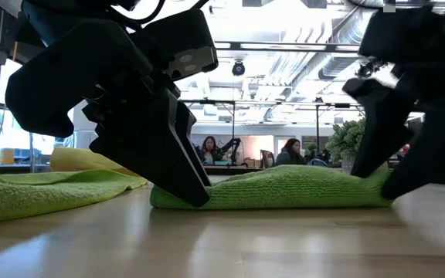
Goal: Roll microfiber towels into tight, uniform cylinder then place into a basket
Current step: Roll the right green towel
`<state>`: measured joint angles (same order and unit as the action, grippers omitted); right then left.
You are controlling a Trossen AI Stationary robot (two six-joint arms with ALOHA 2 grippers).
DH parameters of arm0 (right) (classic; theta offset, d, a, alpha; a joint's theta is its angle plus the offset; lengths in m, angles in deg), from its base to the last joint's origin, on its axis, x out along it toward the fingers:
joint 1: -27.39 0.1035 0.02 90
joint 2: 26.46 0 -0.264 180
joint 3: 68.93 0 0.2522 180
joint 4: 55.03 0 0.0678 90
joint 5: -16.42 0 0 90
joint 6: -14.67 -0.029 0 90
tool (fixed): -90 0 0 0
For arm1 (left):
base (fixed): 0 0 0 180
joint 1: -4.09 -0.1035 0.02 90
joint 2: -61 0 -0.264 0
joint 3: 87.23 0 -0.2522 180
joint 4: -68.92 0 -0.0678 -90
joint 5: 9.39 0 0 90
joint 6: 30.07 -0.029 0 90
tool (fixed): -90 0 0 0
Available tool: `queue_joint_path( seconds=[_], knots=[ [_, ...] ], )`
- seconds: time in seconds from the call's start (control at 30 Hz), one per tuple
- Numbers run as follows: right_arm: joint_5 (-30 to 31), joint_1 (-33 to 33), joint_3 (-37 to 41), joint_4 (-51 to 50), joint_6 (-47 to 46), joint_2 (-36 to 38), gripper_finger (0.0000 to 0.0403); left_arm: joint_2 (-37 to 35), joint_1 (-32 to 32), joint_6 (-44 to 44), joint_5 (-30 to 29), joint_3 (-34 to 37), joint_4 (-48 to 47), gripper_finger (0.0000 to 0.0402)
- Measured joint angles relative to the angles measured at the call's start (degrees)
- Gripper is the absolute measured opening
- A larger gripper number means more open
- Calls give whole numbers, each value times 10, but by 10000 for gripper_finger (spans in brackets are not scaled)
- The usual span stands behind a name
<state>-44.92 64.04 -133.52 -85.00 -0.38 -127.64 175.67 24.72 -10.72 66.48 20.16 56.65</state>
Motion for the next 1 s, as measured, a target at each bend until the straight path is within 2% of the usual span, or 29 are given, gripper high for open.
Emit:
queue_joint_path(
  seconds=[0.2,0.33,0.43,0.63,0.7,0.9,1.0],
  knots=[
    [-4,-19,-3,5,-9,-34,162,0,0,0,0,0,0,142],
    [-24,-27,-3,-2,-55,-41,150,-1,4,0,-1,0,0,142],
    [-49,-31,-3,-5,-63,-41,122,-10,7,-6,-6,1,0,142],
    [-93,-48,-3,6,-70,-39,30,-29,12,-13,-13,3,-15,142],
    [-120,-56,-3,16,-70,-35,10,-30,14,-13,-15,3,-16,142],
    [-209,-85,3,35,-61,-15,6,-32,30,-38,-25,3,-15,142],
    [-265,-101,40,126,-58,-3,3,-40,41,-40,-34,1,-11,142]
  ],
)
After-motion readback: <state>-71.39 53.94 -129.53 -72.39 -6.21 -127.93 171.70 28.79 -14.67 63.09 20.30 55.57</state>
